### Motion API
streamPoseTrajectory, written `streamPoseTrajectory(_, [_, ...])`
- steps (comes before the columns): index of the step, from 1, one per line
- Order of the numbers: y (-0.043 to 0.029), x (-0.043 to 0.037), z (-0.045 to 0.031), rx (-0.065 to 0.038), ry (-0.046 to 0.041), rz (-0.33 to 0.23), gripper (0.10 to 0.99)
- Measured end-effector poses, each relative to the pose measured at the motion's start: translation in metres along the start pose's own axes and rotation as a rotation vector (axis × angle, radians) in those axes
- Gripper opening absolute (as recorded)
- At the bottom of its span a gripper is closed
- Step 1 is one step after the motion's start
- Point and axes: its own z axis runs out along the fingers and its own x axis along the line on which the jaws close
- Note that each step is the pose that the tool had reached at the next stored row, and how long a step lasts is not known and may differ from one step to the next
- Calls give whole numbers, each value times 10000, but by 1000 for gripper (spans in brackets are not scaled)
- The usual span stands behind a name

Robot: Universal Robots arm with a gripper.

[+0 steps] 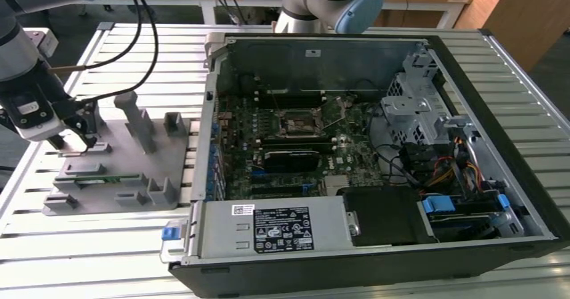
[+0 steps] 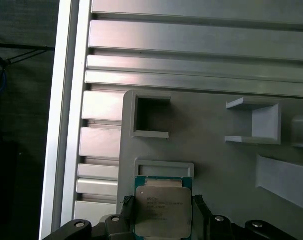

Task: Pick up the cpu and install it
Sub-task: 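Pick up the cpu and move it towards the insertion slot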

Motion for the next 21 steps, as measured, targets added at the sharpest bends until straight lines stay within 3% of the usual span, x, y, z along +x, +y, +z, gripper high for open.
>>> streamPoseTrajectory(21, [6,2,-101,0,0,1,541])
